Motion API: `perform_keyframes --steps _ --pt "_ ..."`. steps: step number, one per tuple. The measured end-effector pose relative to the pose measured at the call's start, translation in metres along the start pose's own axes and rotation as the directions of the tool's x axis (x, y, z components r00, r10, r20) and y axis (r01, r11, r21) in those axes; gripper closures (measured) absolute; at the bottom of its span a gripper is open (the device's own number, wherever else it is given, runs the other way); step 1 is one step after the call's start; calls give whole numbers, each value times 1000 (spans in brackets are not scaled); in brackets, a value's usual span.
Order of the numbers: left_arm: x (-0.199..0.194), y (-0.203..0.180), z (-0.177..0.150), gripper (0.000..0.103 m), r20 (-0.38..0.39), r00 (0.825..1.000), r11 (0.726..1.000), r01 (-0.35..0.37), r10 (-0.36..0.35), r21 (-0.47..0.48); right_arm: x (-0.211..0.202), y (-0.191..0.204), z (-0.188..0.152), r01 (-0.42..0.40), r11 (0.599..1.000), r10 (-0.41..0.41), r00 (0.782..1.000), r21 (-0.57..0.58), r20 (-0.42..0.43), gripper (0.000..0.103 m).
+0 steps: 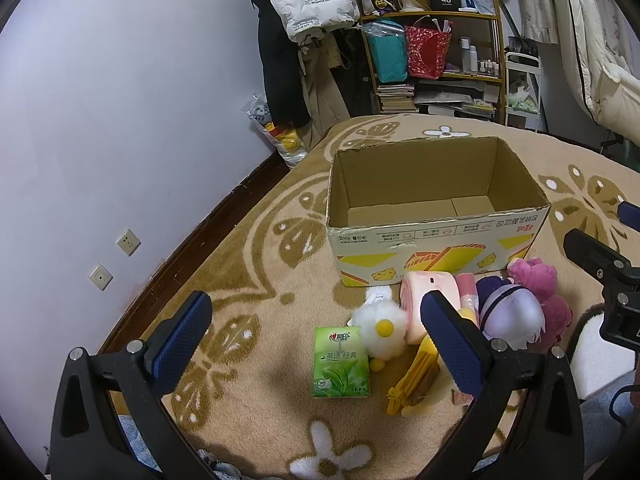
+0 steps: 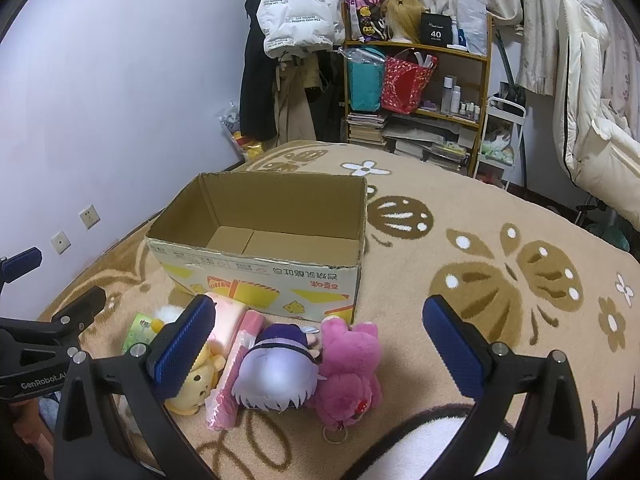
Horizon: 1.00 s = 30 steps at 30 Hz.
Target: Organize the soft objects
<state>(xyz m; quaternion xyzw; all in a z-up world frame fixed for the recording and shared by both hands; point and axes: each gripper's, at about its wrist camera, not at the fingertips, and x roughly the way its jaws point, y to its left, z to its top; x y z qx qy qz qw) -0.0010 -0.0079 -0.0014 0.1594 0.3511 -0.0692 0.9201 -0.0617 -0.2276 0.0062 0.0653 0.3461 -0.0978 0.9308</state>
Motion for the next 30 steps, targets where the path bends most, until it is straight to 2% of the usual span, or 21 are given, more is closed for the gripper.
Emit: perform_keyframes --steps 30 --pt "1 -3 -2 0 -1 1000 1000 0 0 18 1 3 -1 6 1000 -6 1000 -12 0 0"
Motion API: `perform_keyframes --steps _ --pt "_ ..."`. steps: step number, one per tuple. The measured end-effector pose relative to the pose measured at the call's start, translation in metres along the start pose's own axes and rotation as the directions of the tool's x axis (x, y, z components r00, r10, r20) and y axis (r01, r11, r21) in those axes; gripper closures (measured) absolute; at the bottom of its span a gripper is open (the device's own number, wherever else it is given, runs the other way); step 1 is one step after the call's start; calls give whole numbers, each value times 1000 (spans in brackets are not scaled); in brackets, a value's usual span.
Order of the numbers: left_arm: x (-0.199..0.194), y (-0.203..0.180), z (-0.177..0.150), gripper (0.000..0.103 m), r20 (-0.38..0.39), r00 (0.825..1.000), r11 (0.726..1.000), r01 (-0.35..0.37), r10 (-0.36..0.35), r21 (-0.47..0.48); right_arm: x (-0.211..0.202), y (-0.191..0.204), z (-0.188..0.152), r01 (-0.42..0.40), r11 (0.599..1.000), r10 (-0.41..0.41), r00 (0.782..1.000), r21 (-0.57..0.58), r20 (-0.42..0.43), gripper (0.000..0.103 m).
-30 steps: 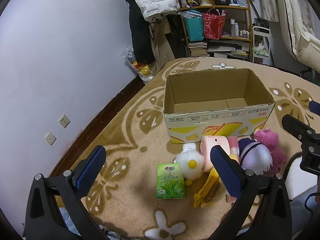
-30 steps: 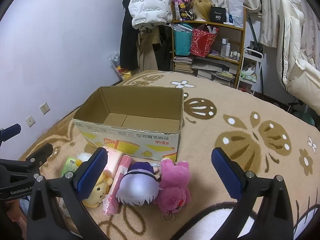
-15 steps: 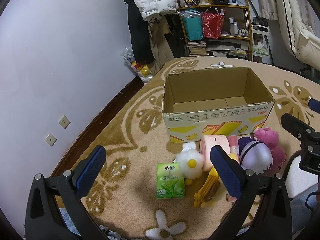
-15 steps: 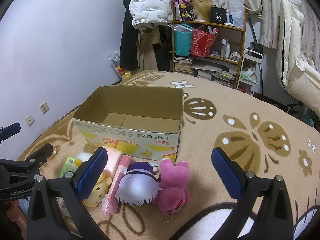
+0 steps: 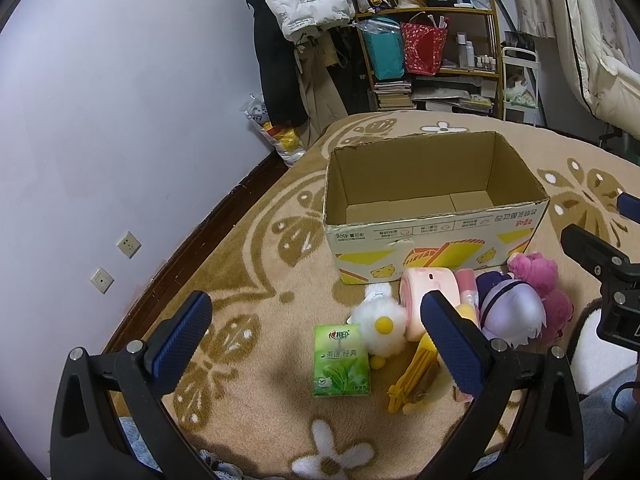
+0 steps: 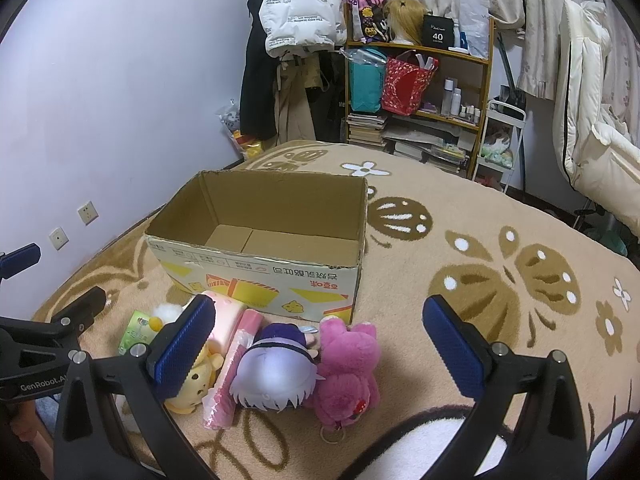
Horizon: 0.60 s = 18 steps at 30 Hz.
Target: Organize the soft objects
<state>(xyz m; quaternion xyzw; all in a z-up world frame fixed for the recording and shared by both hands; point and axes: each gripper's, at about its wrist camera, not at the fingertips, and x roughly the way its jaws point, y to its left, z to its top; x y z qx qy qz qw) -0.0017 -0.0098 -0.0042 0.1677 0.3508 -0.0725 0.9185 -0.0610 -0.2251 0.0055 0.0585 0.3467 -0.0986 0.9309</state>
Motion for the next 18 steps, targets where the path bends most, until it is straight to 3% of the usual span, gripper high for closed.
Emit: perform_keyframes --steps 18 --pt "1 2 -1 0 0 1000 1000 2 -2 2 0 2 0 3 1000 -3 1000 -2 -1 0"
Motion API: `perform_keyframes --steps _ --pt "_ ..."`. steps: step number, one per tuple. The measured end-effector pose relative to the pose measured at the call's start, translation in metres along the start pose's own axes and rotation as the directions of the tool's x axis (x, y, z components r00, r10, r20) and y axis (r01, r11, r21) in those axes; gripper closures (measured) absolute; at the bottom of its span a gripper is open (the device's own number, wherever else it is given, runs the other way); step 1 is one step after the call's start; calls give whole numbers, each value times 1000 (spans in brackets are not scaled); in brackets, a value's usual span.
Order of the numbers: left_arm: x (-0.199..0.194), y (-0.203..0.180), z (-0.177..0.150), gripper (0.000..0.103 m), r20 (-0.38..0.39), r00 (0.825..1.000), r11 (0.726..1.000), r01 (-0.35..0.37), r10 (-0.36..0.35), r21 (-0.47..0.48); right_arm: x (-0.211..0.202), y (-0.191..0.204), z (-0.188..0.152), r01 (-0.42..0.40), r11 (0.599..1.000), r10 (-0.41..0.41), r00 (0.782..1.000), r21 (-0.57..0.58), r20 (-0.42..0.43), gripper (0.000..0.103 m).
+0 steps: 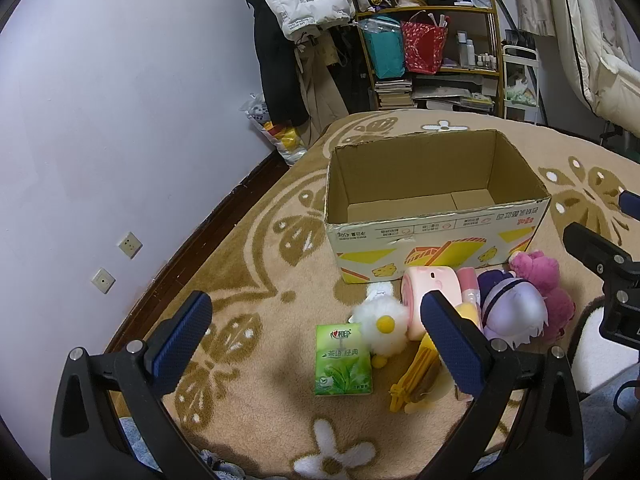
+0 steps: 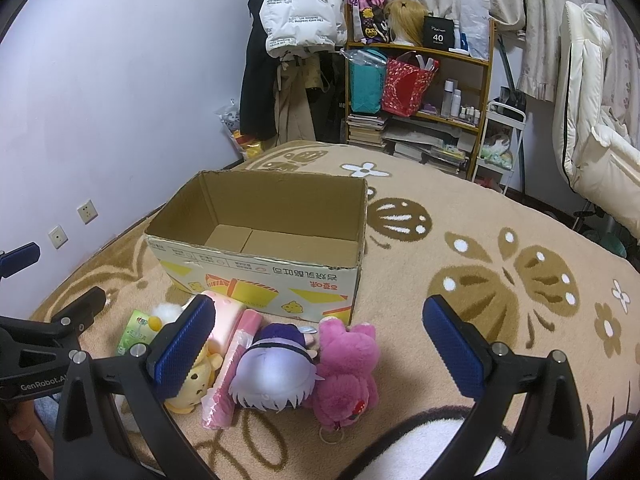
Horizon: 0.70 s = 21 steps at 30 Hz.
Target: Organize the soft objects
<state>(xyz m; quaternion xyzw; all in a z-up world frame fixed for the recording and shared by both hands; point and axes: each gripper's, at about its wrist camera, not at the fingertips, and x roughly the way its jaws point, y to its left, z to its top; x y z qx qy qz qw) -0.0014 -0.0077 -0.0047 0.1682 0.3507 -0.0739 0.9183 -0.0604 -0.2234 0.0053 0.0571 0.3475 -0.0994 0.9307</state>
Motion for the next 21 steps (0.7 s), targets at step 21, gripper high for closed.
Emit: perform_keyframes --steps 21 --pt "5 2 11 0 21 999 999 -47 46 22 6 -10 11 -3 1000 3 1000 0 17 0"
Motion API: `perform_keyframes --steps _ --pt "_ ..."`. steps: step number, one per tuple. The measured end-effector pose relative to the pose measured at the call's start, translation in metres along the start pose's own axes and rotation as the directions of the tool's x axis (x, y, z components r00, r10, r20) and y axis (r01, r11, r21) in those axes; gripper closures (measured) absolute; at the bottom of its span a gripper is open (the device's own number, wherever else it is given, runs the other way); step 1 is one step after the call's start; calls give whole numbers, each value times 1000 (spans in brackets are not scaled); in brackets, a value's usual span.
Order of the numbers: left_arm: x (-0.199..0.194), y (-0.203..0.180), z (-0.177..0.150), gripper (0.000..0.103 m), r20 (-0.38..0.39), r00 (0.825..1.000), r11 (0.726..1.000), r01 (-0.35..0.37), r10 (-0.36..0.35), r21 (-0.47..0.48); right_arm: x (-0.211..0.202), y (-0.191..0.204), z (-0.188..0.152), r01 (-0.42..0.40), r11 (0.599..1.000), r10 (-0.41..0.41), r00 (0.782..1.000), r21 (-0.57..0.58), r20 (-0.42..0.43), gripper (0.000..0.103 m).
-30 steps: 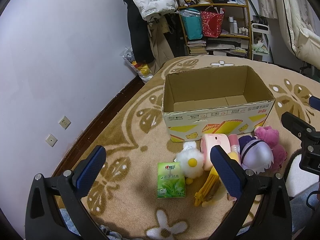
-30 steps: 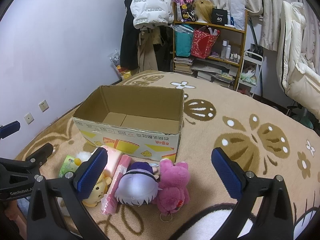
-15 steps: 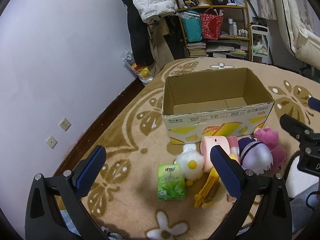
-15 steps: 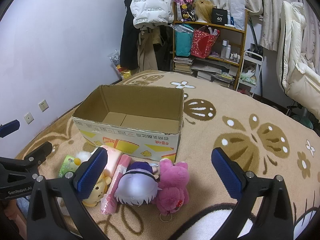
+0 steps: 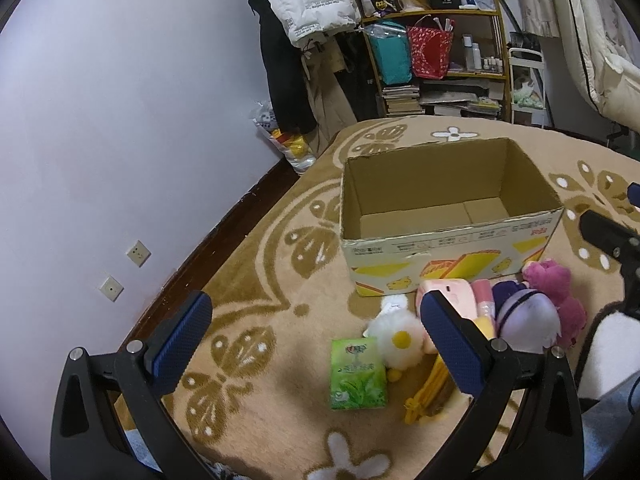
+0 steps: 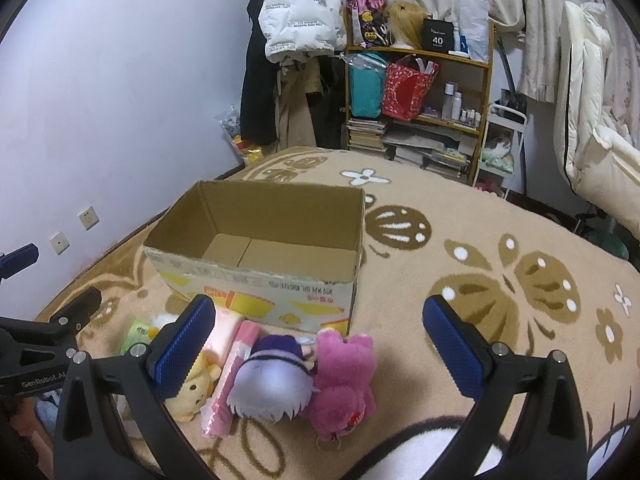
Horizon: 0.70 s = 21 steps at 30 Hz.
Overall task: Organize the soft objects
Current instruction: 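Grasp the green tissue pack with the left tool while the right tool grasps the pink plush bear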
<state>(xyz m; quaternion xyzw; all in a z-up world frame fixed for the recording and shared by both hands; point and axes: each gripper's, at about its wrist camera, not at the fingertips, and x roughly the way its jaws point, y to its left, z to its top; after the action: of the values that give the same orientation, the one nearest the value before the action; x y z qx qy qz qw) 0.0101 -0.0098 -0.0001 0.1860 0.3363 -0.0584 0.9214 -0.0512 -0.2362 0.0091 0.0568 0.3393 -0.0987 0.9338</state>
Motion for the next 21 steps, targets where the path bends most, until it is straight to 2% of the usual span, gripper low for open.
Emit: perform_keyframes --steps 4,10,14,16,21 --pt "13 5 4 0 -49 998 999 41 -42 -9 10 -6 2 -20 999 21 999 28 -25 0" --pt "33 5 2 0 -140 984 994 110 -108 4 31 -17 -4 12 998 -5 994 62 -113 1" --pt "42 3 3 0 -177 976 991 132 -124 35 45 -20 -6 13 997 -2 989 72 -150 8" --pt "47 3 3 0 -194 972 989 140 -128 48 54 -18 -7 12 998 -2 985 55 -175 18" --pt "65 -1 -3 0 -258 958 988 144 -126 53 78 -17 -14 33 999 -24 970 31 -242 21"
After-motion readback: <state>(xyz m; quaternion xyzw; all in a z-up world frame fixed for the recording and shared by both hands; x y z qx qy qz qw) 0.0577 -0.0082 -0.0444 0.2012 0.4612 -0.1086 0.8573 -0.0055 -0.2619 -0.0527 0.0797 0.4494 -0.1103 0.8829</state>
